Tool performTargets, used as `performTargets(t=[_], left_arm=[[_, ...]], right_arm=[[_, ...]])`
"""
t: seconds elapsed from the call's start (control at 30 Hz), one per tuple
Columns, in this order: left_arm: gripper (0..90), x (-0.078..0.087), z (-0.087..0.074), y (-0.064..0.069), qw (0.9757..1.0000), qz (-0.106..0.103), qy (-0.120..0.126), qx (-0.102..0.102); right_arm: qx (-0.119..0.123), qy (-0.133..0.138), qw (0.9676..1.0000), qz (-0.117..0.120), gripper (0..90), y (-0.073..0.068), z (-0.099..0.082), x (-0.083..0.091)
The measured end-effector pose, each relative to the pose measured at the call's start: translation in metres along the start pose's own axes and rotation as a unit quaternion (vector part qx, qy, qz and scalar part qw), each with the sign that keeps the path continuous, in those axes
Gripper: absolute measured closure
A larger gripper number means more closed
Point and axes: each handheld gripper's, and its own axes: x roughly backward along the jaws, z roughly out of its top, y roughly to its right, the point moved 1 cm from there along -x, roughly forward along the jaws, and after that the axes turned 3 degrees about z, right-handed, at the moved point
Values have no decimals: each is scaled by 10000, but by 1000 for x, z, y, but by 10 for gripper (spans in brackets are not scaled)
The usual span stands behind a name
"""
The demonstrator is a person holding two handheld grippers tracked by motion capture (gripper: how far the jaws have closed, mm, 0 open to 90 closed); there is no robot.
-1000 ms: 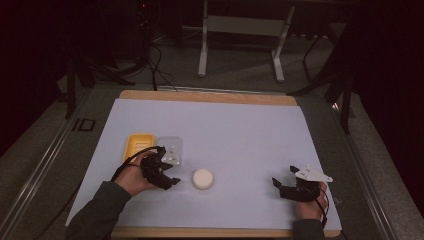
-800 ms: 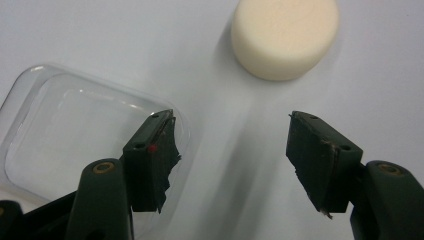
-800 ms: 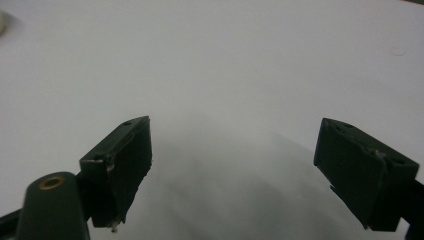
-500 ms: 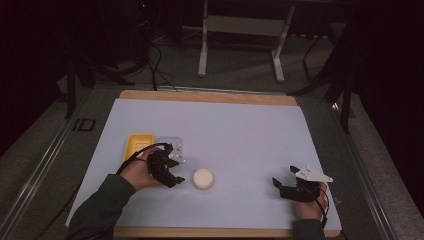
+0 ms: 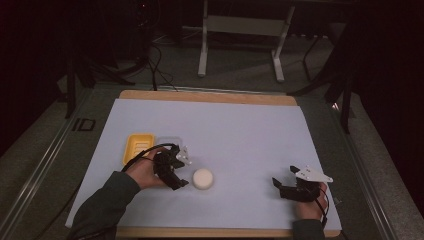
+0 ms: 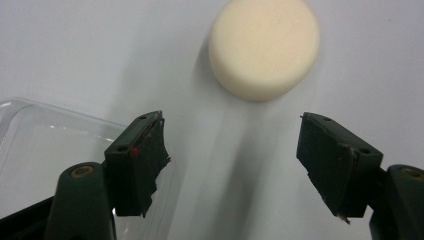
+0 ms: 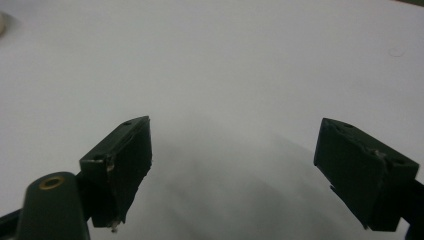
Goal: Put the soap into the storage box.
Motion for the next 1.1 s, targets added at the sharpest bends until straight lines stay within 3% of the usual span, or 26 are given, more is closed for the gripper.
performTargets(t=[0.5, 1.1], left_arm=[[155, -11, 18, 2, 9997, -109, -198, -129], [119, -23, 32, 10, 9984, -342, -361, -283]], right_arm=[[4, -3, 10000, -3, 155, 0, 0, 0], [4, 13, 10000, 11, 155, 0, 0, 0]])
